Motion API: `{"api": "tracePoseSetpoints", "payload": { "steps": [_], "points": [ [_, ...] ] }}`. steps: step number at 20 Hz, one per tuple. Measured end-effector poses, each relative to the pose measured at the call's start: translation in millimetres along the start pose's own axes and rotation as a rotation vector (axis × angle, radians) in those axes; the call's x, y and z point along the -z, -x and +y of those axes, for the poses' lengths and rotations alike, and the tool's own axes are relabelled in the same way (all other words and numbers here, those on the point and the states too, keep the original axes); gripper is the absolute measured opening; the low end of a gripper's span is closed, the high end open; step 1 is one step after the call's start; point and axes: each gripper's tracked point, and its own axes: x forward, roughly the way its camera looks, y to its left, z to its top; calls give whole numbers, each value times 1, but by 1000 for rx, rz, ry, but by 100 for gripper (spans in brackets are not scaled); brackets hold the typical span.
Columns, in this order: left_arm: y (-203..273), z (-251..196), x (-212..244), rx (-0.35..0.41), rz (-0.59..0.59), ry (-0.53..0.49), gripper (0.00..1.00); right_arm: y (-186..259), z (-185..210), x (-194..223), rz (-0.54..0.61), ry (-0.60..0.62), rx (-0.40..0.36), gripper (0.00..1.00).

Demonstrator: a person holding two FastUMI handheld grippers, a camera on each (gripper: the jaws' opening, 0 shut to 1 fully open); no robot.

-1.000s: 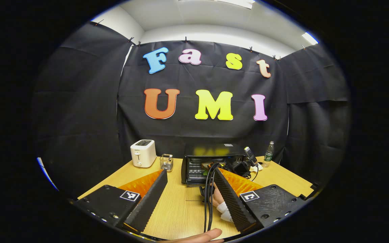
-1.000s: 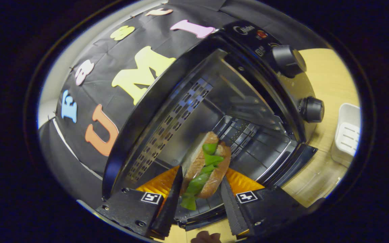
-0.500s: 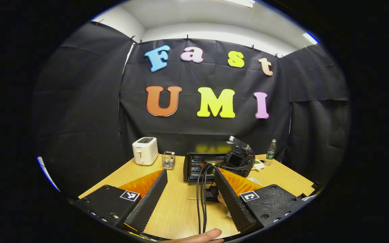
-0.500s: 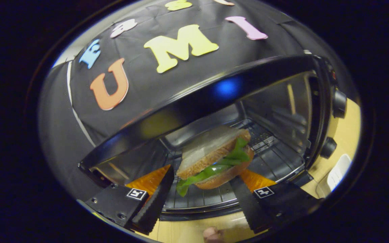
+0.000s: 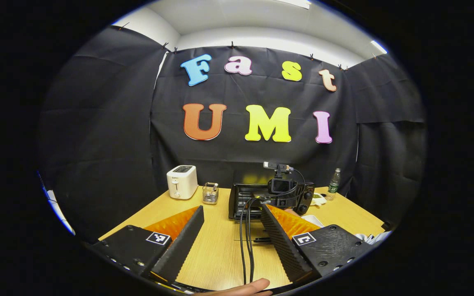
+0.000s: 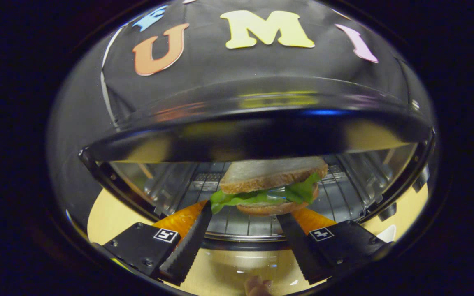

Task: Open the electric oven with the left hand, put the food in, and close the electric oven.

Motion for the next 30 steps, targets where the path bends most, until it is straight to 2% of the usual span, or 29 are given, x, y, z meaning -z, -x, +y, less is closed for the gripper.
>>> {"api": "tracePoseSetpoints", "payload": {
  "steps": [5, 9, 14, 19, 22, 24, 25, 26, 28, 29, 30],
  "points": [
    [-1, 15, -1, -26, -14, 27, 92, 28, -8, 6, 51, 16, -23, 100],
    [-6, 26, 6, -59, 4, 18, 92, 66, -8, 10, 57, -39, -109, 100],
    [-6, 18, 8, -36, 12, 6, 92, 136, -20, -1, -84, -19, -148, 100],
    [-12, 5, 11, -23, 15, -12, 92, 232, -45, -20, -282, 6, -148, 100],
    [-25, -13, 14, 35, 19, -5, 92, 289, -66, -38, -407, -7, -153, 100],
    [-37, -17, 20, 37, 34, 11, 92, 327, -87, -51, -501, -16, -136, 100],
    [-43, -21, 25, 39, 42, 17, 92, 343, -97, -54, -536, -10, -123, 89],
    [-50, -29, 31, 48, 55, 20, 92, 360, -110, -57, -563, -10, -105, 100],
    [-68, -49, 46, 87, 83, 21, 92, 389, -137, -61, -608, -11, -61, 100],
    [-76, -61, 54, 119, 101, 27, 92, 400, -150, -61, -615, -11, -38, 89],
    [-83, -70, 66, 138, 128, 27, 92, 408, -163, -61, -619, -13, -17, 89]
  ]
}}
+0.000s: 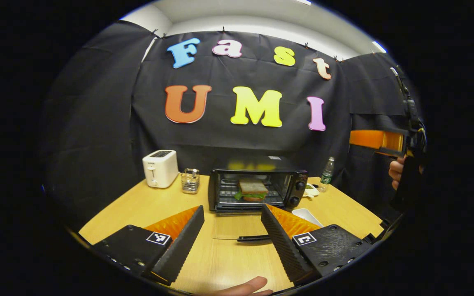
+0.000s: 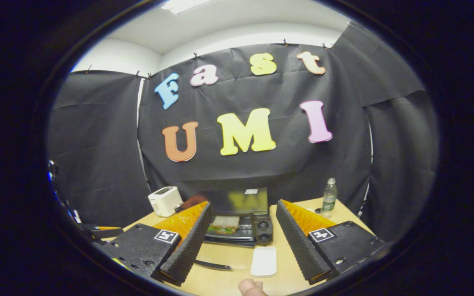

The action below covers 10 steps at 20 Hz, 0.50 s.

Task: Open the electric oven with the left hand, put the food in, and close the electric oven.

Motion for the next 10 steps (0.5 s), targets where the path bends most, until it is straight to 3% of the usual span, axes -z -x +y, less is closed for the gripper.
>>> {"api": "tracePoseSetpoints", "payload": {
  "steps": [1, 2, 3, 7, 8, 9, 10],
  "points": [
    [-8, -5, 12, 12, 33, -6, 92, 8, -9, -9, -14, 0, 9, 100],
    [-16, -11, 22, 25, 56, -17, 93, 16, -20, -18, -30, 5, 20, 89],
    [-25, -19, 34, 36, 84, -22, 92, 19, -30, -24, -44, 8, 32, 100],
    [-52, -44, 85, 54, 227, -20, 93, 44, -71, -53, -111, 25, 97, 100],
    [-56, -47, 96, 51, 257, -26, 93, 50, -82, -57, -117, 38, 123, 89],
    [-60, -49, 104, 45, 283, -32, 92, 56, -89, -61, -130, 56, 139, 89],
    [-64, -51, 111, 40, 303, -36, 93, 62, -95, -66, -144, 74, 152, 100]
  ]
}}
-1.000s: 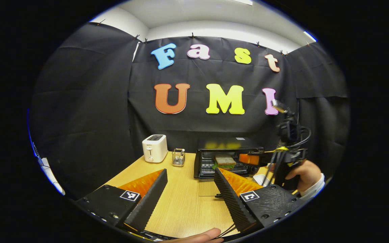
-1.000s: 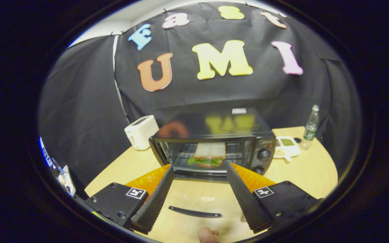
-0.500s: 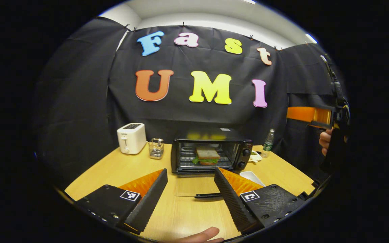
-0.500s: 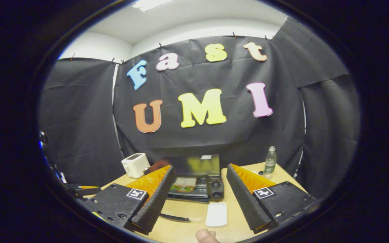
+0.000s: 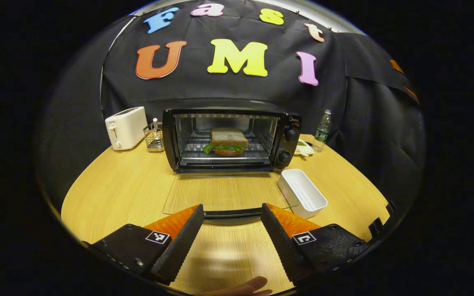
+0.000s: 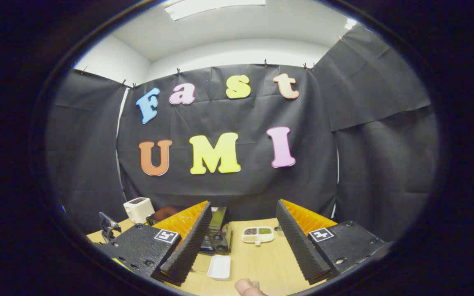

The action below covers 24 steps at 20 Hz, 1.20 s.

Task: Open the electric oven with the left hand, put the food in, and close the electric oven.

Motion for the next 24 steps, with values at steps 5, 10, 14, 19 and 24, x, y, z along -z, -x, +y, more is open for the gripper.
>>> {"api": "tracePoseSetpoints", "payload": {
  "steps": [5, 10, 14, 19, 24],
  "points": [
    [-20, -14, 31, 0, 92, -4, 93, 22, -23, -19, -71, 49, 54, 89],
    [-39, -15, 51, -18, 166, -4, 93, 35, -19, -20, -92, 10, 61, 89],
    [-50, -11, 54, -59, 190, -19, 93, 29, -23, -18, -71, 14, 54, 100],
    [-52, -12, 50, -75, 203, -1, 92, 25, -33, -2, -50, -36, 76, 89],
    [-49, -13, 44, -81, 203, -1, 93, 22, -38, 5, -14, -66, 72, 89]
  ]
}}
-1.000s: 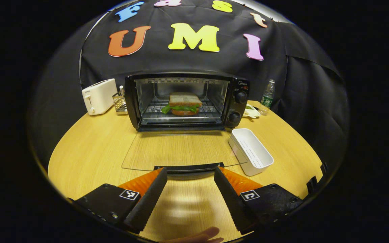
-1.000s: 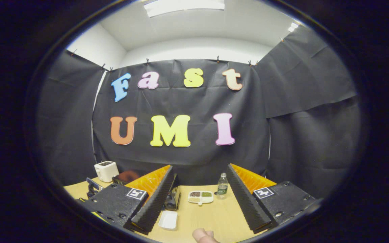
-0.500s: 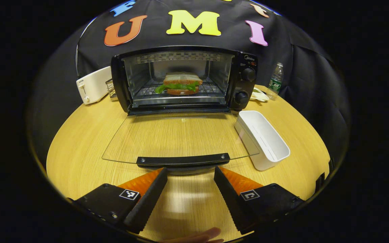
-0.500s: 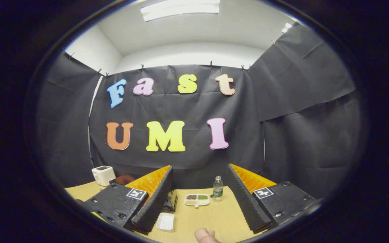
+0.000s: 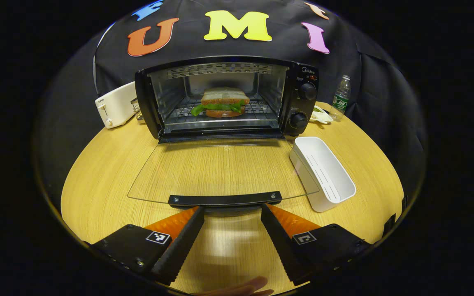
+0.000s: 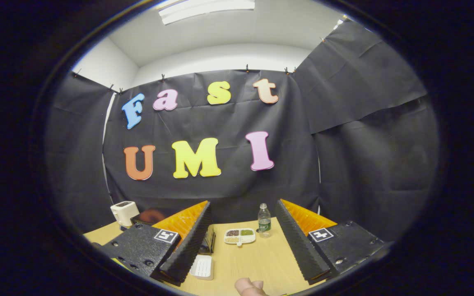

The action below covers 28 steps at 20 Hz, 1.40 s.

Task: Open the electric oven with the left hand, put the food in, and close the electric oven.

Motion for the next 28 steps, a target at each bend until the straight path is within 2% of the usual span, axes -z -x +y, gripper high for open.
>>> {"api": "tracePoseSetpoints", "payload": {
  "steps": [1, 2, 3, 4, 10, 11, 12, 14, 17, 18, 19, 20, 23, 24, 25, 27, 28],
  "points": [
    [1, 0, -2, 3, 0, 3, 92, 0, -2, 2, 0, 4, 0, 100],
    [3, 0, -4, 8, -2, 7, 92, 0, -4, 1, -5, 7, 4, 100],
    [5, 0, -7, 12, -8, 16, 92, 0, -5, 0, -7, 9, 8, 89],
    [8, 0, -12, 16, -16, 30, 92, 0, -6, 0, -8, 9, 9, 100],
    [22, 0, -37, 29, -64, 79, 92, -3, 0, 7, 17, 6, -13, 100],
    [24, 0, -42, 26, -76, 74, 92, -4, -1, 8, 17, 10, -11, 89],
    [26, 2, -48, 15, -89, 65, 92, -4, -3, 8, 15, 13, -5, 100],
    [30, 11, -62, -35, -127, 37, 92, -5, -6, 7, 16, 11, 4, 100],
    [31, 12, -78, -41, -168, 24, 93, -7, -8, 10, 21, 7, 6, 100],
    [32, 12, -84, -40, -175, 30, 93, -7, -7, 10, 20, 6, 5, 89],
    [34, 13, -91, -37, -189, 30, 93, -7, -7, 10, 22, 6, 5, 89],
    [35, 13, -98, -38, -204, 27, 93, -9, -7, 12, 26, 5, 5, 100],
    [38, 14, -120, -45, -257, 10, 93, -9, -7, 19, 40, 8, 6, 100],
    [38, 15, -128, -47, -274, 8, 93, -9, -7, 20, 44, 9, 9, 89],
    [37, 16, -133, -48, -286, 9, 94, -8, -8, 22, 49, 10, 12, 100],
    [37, 17, -146, -49, -308, 10, 95, -8, -10, 25, 60, 8, 20, 100],
    [35, 18, -153, -49, -319, 14, 86, -6, -12, 26, 65, 6, 25, 100]
  ]
}}
